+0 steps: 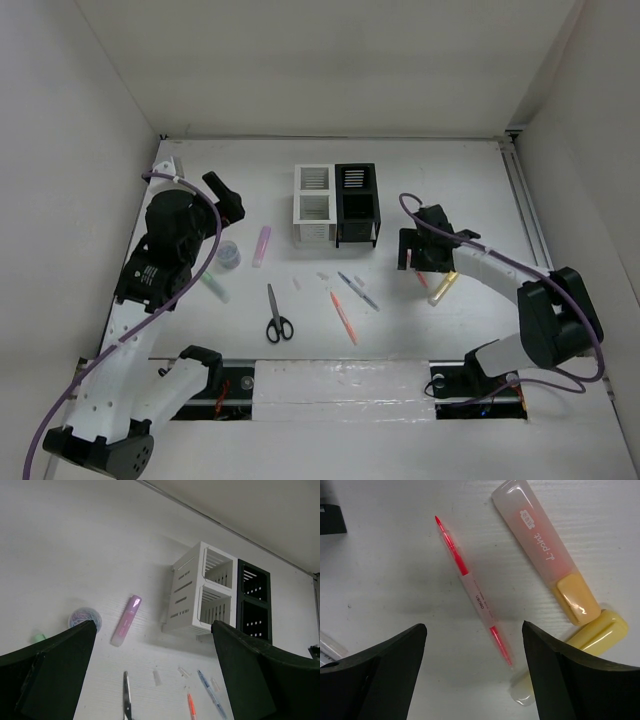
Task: Sort the stationery into containers
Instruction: Pick up the pen from the center of the board.
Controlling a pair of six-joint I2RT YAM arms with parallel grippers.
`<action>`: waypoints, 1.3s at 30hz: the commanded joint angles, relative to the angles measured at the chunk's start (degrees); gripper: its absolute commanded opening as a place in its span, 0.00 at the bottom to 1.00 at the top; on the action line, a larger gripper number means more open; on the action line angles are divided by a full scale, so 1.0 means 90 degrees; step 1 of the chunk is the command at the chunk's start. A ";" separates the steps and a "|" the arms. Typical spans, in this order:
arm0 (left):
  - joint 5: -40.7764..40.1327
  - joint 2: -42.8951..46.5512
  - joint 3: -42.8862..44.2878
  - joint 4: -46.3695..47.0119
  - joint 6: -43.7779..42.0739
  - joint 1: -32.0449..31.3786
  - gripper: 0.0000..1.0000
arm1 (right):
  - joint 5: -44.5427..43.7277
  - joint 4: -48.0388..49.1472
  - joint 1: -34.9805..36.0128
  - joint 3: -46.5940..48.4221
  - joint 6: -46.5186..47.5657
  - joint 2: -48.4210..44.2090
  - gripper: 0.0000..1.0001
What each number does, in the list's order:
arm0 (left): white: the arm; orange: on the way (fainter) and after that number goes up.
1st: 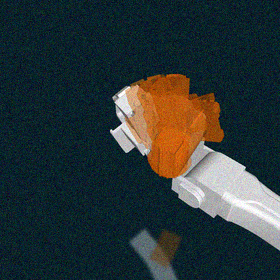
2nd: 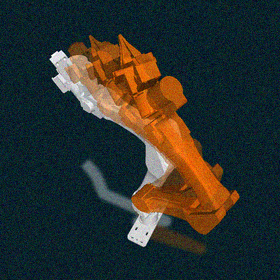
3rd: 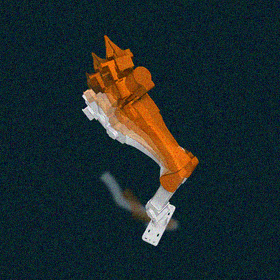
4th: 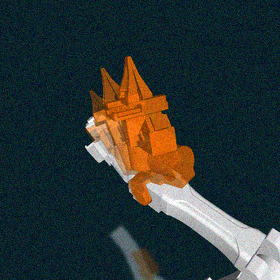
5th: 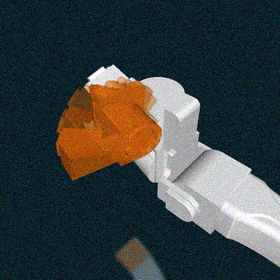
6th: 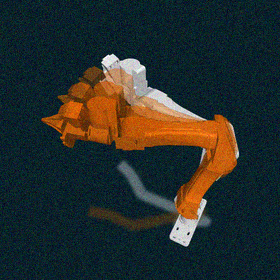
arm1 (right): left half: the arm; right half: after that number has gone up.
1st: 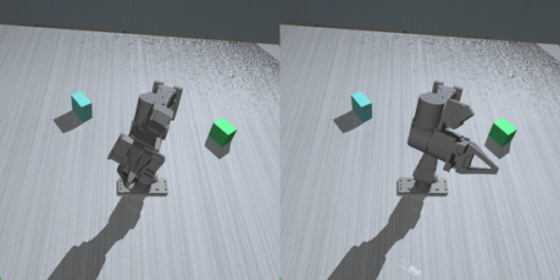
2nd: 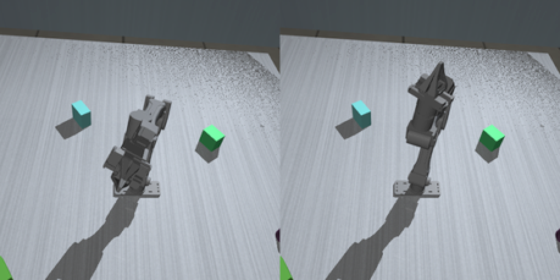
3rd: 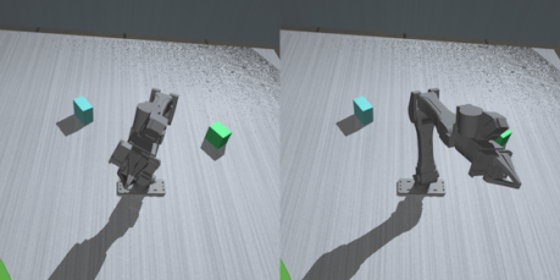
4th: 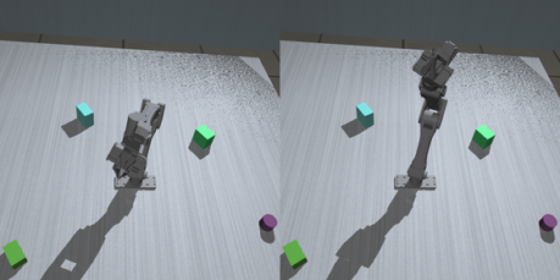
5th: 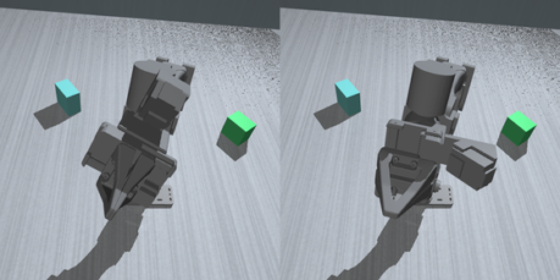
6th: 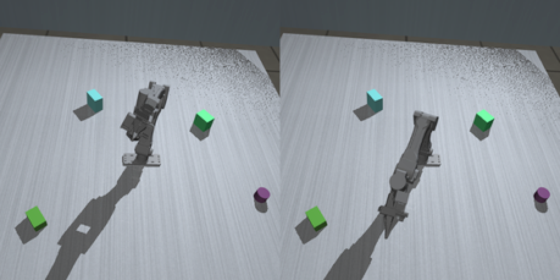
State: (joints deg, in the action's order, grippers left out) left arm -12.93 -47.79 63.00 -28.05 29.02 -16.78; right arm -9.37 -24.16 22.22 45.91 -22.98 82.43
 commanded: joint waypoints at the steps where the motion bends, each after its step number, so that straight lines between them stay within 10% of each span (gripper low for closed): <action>1: 0.0118 0.0124 0.0041 0.0256 -0.0079 -0.0011 1.00 | 0.0201 0.0341 -0.0008 -0.0043 0.0083 0.0040 0.83; 16: 0.0060 -0.0051 0.0284 0.0256 -0.0079 -0.0215 1.00 | 0.0367 -0.0362 -0.0066 0.0524 0.0268 0.0898 0.68; 27: -0.0379 -0.0051 0.0285 0.0139 -0.0079 -0.0372 1.00 | 0.0425 -0.0577 -0.0183 0.0719 0.0337 0.1036 0.00; 39: 0.0380 -0.0109 0.0285 0.0236 0.0126 -0.0372 1.00 | -0.0237 -0.0606 0.0674 0.0670 -0.0454 -0.0583 0.00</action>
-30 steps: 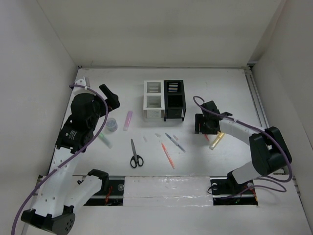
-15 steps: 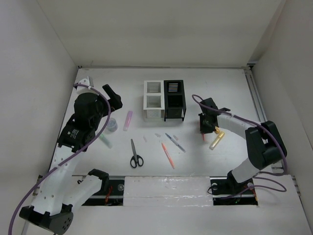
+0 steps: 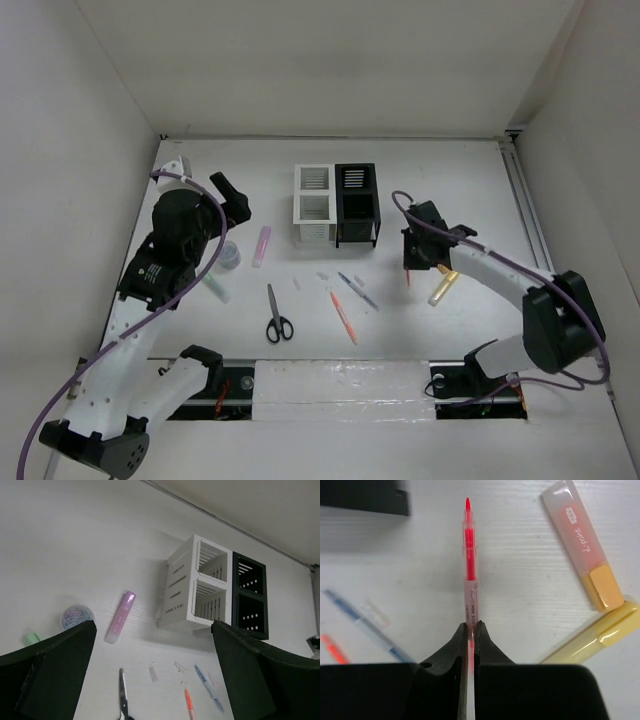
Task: Sort the stationery into containers
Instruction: Pick up the pen from the center of the board, then close the pen cap on the pen.
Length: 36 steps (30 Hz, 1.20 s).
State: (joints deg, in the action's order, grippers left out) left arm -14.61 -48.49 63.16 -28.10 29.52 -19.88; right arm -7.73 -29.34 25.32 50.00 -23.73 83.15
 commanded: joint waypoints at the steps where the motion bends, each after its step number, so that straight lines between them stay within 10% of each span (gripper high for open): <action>1: 0.0772 -0.0119 0.0268 0.0309 0.0070 -0.0028 1.00 | -0.0575 -0.0108 0.0428 0.0216 -0.0430 -0.1071 0.00; 10: 0.1261 -0.1185 -0.0668 0.0308 0.1317 -0.0028 1.00 | -0.1827 -0.0841 0.1229 0.0490 -0.0577 -0.3124 0.00; 15: -0.0191 -0.2059 -0.0974 0.0331 0.2373 -0.1966 1.00 | -0.1827 -0.0763 0.1229 0.0431 -0.0421 -0.3974 0.00; 36: -0.1433 -0.4114 -0.0796 -0.0208 0.3937 -0.3035 0.78 | -0.1710 -0.0744 0.1640 0.0304 -0.0293 -0.4386 0.00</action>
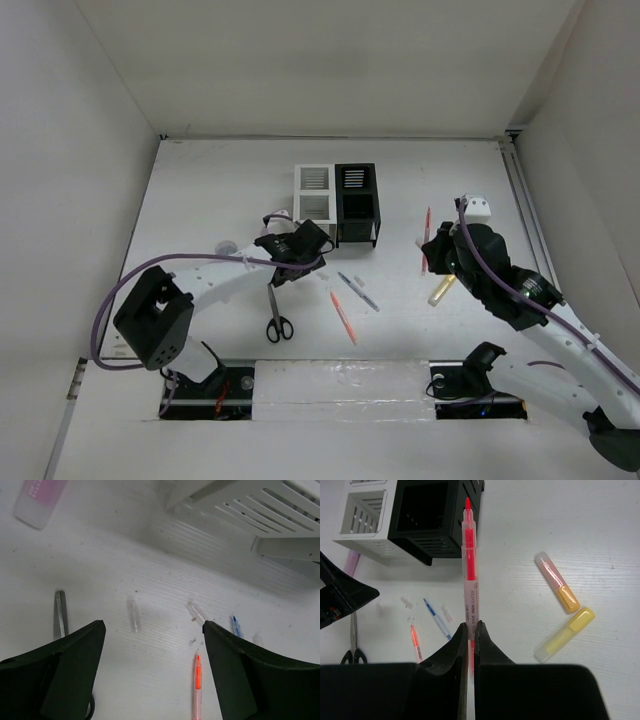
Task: Sort the stationery into containers
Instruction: Close the pen cap on the pen.
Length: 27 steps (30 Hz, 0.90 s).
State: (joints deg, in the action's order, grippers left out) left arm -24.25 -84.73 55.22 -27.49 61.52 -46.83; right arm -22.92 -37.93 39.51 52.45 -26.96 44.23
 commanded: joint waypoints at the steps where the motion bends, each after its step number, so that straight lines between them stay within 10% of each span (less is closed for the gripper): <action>1: -0.0420 -0.0088 0.0085 -0.0276 0.0382 -0.0041 0.76 | -0.0022 0.0211 0.0064 0.0032 0.0066 -0.0061 0.00; 27: -0.0186 -0.0879 -0.0403 -0.0179 0.0997 -0.0236 0.54 | 0.0095 0.0269 0.0239 -0.0027 0.0066 -0.0119 0.00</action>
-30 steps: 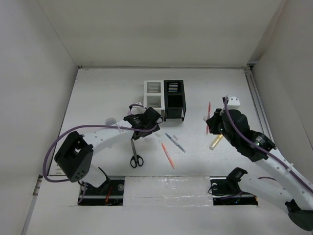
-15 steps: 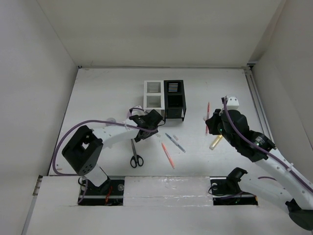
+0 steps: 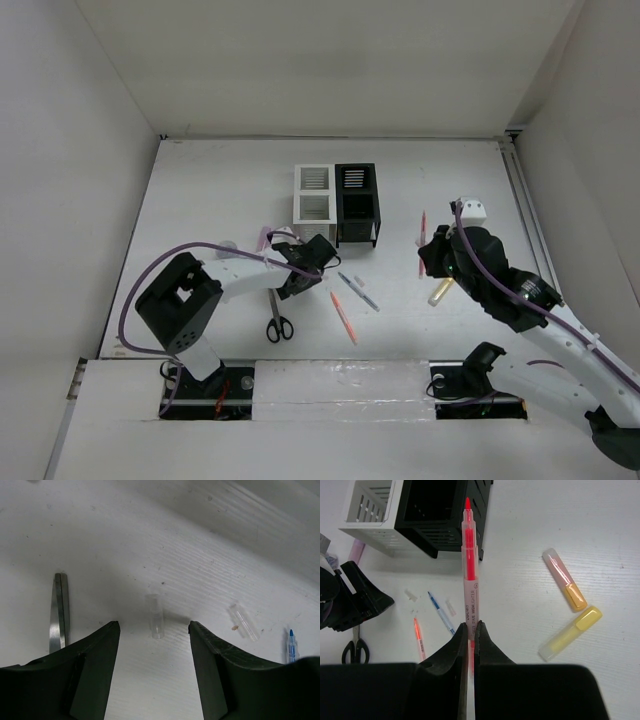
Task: Sort the stationery into containers
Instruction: Close the pen cap on the pen.
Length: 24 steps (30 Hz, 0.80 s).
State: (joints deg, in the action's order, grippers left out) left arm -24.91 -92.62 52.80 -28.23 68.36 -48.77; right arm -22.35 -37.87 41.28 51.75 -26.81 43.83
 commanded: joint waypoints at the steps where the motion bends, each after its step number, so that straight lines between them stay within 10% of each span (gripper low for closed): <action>1: -0.0114 -0.0002 -0.0134 -0.0096 0.0295 -0.0020 0.54 | 0.0032 0.0262 0.0043 0.0051 0.0049 -0.0076 0.00; 24: -0.0172 -0.0695 0.0130 -0.0496 0.0510 -0.0020 0.43 | 0.0091 0.0262 0.0101 0.0051 0.0049 -0.0134 0.00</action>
State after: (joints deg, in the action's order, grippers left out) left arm -26.81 -95.46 54.70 -31.42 69.97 -49.08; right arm -22.02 -37.85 41.69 51.68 -26.81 43.75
